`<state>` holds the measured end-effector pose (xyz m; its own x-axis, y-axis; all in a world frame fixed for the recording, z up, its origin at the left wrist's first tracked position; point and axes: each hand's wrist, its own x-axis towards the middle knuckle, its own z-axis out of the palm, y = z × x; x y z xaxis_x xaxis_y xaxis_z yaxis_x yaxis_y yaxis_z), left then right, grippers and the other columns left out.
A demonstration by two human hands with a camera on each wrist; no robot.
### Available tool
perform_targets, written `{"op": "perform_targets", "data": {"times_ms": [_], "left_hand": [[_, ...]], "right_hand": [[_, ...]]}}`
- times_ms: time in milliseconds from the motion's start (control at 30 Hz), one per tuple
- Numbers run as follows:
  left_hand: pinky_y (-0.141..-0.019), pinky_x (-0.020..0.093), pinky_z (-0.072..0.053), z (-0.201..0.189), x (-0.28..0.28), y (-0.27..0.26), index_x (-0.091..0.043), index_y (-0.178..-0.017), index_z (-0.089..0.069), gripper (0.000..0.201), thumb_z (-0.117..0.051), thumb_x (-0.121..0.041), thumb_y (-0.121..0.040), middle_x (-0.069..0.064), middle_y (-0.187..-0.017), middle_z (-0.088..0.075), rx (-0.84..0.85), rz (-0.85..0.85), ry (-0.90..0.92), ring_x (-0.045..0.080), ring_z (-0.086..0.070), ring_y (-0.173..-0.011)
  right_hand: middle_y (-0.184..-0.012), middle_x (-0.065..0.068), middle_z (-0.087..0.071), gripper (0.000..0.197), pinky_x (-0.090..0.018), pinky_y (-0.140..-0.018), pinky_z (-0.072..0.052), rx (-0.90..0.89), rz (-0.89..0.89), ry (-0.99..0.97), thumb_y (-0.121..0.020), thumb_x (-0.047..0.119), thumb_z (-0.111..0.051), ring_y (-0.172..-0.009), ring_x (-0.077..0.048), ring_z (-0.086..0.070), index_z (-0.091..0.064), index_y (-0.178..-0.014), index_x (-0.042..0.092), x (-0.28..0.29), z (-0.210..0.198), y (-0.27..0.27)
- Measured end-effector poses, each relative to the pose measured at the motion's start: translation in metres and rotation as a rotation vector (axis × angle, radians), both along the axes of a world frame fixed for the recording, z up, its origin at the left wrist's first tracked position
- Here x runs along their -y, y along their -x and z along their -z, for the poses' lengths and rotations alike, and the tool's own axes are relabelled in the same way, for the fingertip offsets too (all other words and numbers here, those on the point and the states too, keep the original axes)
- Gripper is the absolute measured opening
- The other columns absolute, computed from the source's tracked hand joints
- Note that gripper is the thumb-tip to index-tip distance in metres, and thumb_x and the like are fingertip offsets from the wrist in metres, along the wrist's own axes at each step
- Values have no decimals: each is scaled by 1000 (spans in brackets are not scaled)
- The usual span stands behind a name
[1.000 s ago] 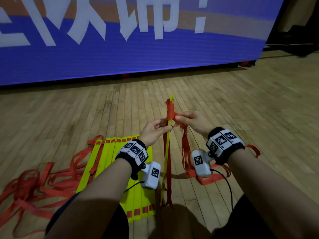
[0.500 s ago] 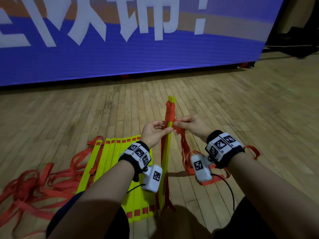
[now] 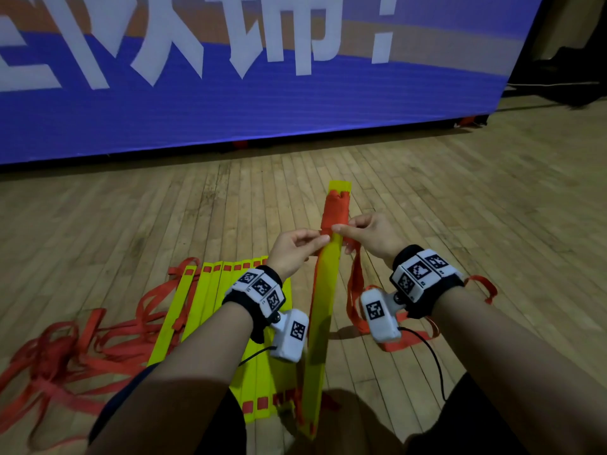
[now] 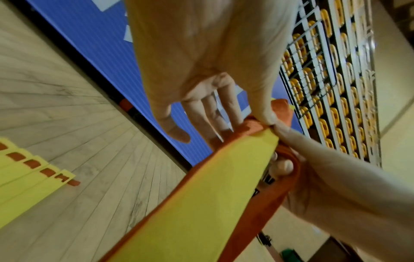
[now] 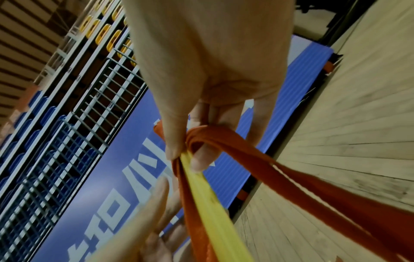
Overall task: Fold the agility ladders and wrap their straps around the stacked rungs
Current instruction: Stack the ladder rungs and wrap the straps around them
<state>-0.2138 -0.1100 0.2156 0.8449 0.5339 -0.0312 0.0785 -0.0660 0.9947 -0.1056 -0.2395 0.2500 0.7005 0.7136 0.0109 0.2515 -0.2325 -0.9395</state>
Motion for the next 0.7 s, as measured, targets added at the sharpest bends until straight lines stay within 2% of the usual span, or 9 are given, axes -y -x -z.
{"op": "perform_targets", "data": {"times_ms": [100,200,267,300,367,467,600,700], "left_hand": [[-76,25,-47,1,-4,2,-14,-101,-65,10,-58,-13,-93,-3,-81,-67,-34,43,90,2,-63,-67],[-76,25,-52,3,-3,2,-9,-94,-66,8,-61,-5,-90,0,-87,-68,-34,93,115,7,-65,-71],[-74,24,-54,3,-1,1,-9,-91,-67,7,-61,-6,-90,-1,-86,-70,-47,149,115,6,-67,-72],[-73,24,-54,3,0,1,-11,-91,-67,7,-61,-8,-91,-2,-84,-71,-58,159,110,6,-67,-72],[-69,22,-53,3,3,1,-11,-94,-66,6,-61,-11,-91,-3,-79,-71,-71,138,96,5,-66,-70],[-61,17,-51,3,2,0,-7,-98,-65,9,-62,-12,-91,0,-80,-68,-71,78,56,7,-63,-69],[-57,17,-50,5,-1,-1,-6,-94,-64,7,-64,-10,-89,3,-79,-66,-97,-2,21,11,-61,-71],[-58,20,-51,8,-3,-3,-4,-97,-62,15,-69,-12,-87,9,-86,-66,-119,-109,-3,18,-62,-79]], "right_hand": [[-53,6,-66,21,-11,-56,-46,-72,-30,-36,-86,20,-68,-43,-3,-57,-68,-72,5,5,-3,-4],[-64,0,-68,16,-13,-63,-46,-104,-58,-32,-86,20,-68,-46,-3,-58,-69,-75,7,5,-1,-5],[-67,-4,-66,16,-14,-68,-45,-99,-75,-13,-86,21,-67,-47,-3,-58,-68,-73,11,5,2,-4],[-65,-2,-66,17,-14,-68,-45,-101,-79,-9,-86,21,-67,-47,-4,-58,-68,-72,13,5,2,-4],[-59,7,-66,17,-12,-64,-46,-106,-76,-8,-87,21,-67,-45,-4,-57,-68,-70,14,4,2,-3],[-53,11,-65,17,-10,-55,-45,-90,-59,3,-88,17,-66,-42,-2,-56,-67,-71,13,3,3,-4],[-72,-1,-68,14,-13,-53,-47,-58,-52,44,-90,12,-62,-42,-2,-56,-69,-86,0,5,5,-8],[-72,-3,-67,13,-11,-48,-45,5,-29,90,-89,9,-63,-40,0,-56,-68,-80,2,2,6,-5]]}}
